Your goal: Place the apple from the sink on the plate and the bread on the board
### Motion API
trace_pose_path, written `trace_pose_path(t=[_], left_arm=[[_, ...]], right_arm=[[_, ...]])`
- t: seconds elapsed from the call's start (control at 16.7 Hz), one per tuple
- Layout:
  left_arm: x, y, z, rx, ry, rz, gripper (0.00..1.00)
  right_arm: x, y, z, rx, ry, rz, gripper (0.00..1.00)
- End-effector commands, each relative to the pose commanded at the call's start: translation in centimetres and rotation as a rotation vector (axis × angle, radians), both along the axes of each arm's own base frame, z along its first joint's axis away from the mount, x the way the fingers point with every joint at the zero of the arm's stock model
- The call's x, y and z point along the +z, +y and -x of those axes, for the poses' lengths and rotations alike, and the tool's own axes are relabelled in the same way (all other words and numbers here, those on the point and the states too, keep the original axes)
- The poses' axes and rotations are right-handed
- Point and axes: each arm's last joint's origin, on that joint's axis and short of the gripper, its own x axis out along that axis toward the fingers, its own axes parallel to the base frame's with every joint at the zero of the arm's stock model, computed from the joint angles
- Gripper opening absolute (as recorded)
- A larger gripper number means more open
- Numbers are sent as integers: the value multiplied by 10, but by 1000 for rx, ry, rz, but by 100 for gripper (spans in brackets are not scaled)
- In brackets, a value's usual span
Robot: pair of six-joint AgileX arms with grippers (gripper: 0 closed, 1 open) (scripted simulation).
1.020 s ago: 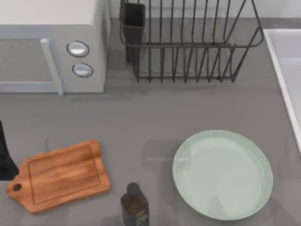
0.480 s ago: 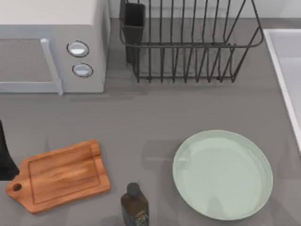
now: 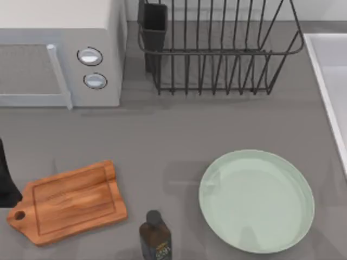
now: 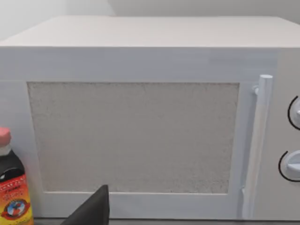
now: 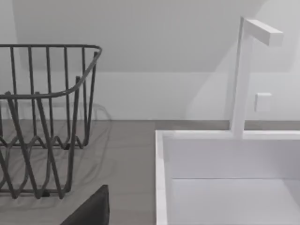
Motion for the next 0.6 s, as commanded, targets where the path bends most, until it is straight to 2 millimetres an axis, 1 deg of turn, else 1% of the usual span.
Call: trace_pose_path(t=[0.18, 0.3, 0.48, 0.6], left_arm=[[0, 0, 0, 0, 0, 0, 100], [0, 0, 0, 0, 0, 0, 100], [0, 0, 0, 0, 0, 0, 100], [0, 0, 0, 0, 0, 0, 100]], right_arm=[[2, 0, 0, -2, 7, 2, 100], [11, -1, -1, -13, 43, 12, 100], [37, -5, -6, -40, 155, 38, 100], [58, -8, -17, -61, 269, 58, 100]])
